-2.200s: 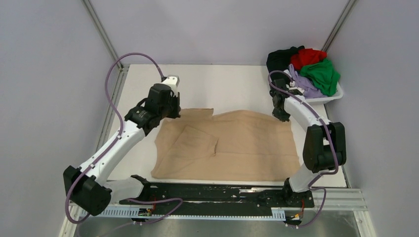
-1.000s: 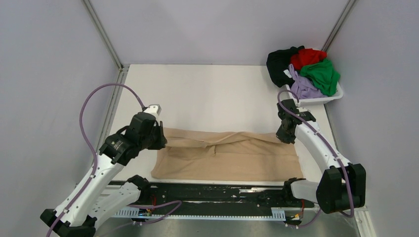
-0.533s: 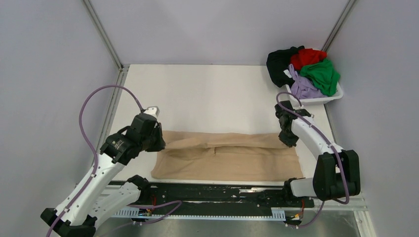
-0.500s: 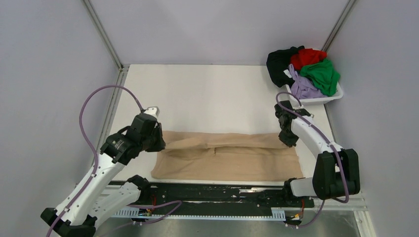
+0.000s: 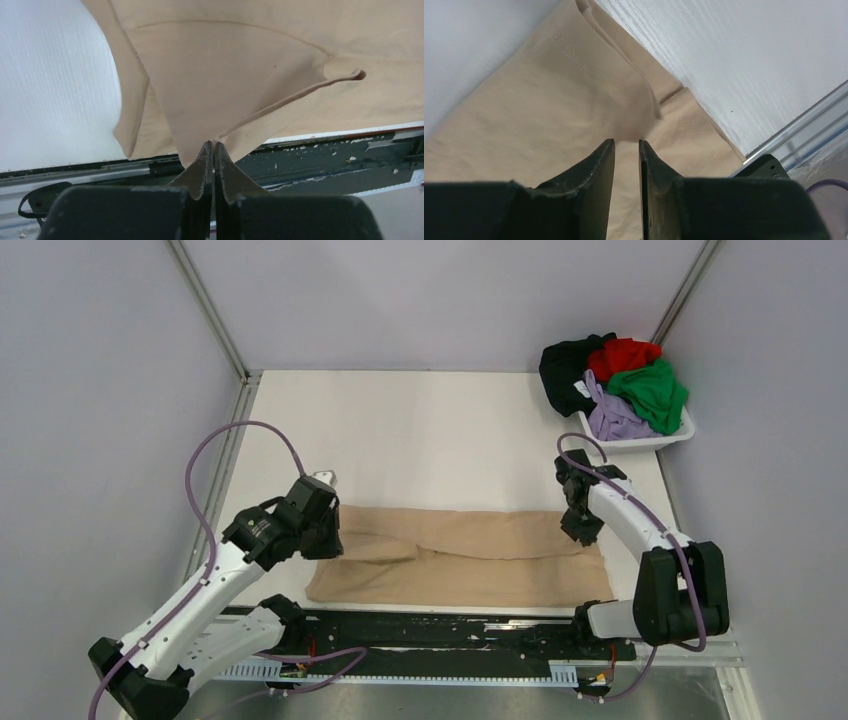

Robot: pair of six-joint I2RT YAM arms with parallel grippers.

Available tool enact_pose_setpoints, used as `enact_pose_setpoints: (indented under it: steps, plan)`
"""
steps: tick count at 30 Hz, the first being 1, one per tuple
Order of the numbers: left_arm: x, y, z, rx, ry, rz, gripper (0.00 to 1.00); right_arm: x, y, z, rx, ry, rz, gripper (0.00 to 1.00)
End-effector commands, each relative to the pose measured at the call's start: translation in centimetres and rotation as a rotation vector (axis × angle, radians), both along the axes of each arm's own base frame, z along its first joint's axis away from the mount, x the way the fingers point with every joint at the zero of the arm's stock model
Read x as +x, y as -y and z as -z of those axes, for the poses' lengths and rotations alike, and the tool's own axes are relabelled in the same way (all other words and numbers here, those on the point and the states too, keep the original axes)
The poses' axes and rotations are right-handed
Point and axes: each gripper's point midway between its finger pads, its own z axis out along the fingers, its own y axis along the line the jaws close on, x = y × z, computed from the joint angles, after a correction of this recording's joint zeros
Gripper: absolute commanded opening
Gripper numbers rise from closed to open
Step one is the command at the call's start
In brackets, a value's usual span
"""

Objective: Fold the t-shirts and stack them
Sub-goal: Fold the other side of the tshirt into a rectangle, then rotate the tshirt 90 degrees

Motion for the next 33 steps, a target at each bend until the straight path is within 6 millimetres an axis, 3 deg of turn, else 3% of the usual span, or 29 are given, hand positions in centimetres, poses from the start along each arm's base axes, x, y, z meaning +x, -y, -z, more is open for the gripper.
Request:
enact_pose_setpoints:
  steps: [1, 4, 6, 9, 10, 12, 15, 17, 21, 23, 26, 33]
  plan:
    - [-1.8, 0.3, 1.3, -0.003, -0.096, -0.026, 0.11, -1.0, -0.4, -0.2, 0.040, 0.019, 0.008, 0.30]
    - [-3.1, -0.4, 1.4, 0.021, -0.136, -0.040, 0.23, -1.1, 0.0, -1.3, 0.024, 0.058, 0.033, 0.41]
    - [-3.8, -0.6, 0.7, 0.003, -0.129, -0.026, 0.49, -0.5, 0.2, -2.5, 0.018, 0.115, 0.036, 0.54]
    - [-4.0, 0.0, -0.2, -0.053, -0.102, 0.012, 0.75, 0.4, 0.5, -4.5, 0.005, 0.199, 0.037, 0.77]
    - [-3.9, 0.2, -0.5, -0.071, -0.087, 0.019, 0.91, 0.6, 0.6, -5.1, 0.001, 0.225, 0.040, 0.85]
    - [-3.3, 1.0, -1.0, -0.106, -0.052, 0.035, 0.99, 1.0, 0.9, -6.1, -0.009, 0.271, 0.038, 0.99]
    - [-1.6, 2.6, -1.9, -0.162, 0.007, 0.057, 1.00, 1.8, 0.3, -7.0, 0.022, 0.329, 0.005, 1.00]
    - [-0.4, 4.1, -2.2, -0.201, 0.031, 0.071, 1.00, 2.6, -1.2, -7.0, 0.099, 0.366, -0.077, 1.00]
    - [3.6, 7.6, -1.0, -0.298, 0.072, 0.008, 1.00, 5.1, -7.1, -7.0, 0.384, 0.501, -0.279, 1.00]
    - [5.5, 9.4, 0.8, -0.355, 0.066, -0.041, 1.00, 5.5, -9.6, -6.8, 0.506, 0.525, -0.358, 1.00]
    - [7.0, 11.6, 4.3, -0.391, 0.002, -0.076, 1.00, 5.6, -10.5, -5.4, 0.546, 0.486, -0.383, 1.00]
    - [9.3, 11.0, 12.8, -0.334, -0.161, -0.278, 1.00, 5.4, -9.8, -1.3, 0.515, 0.351, -0.334, 1.00]
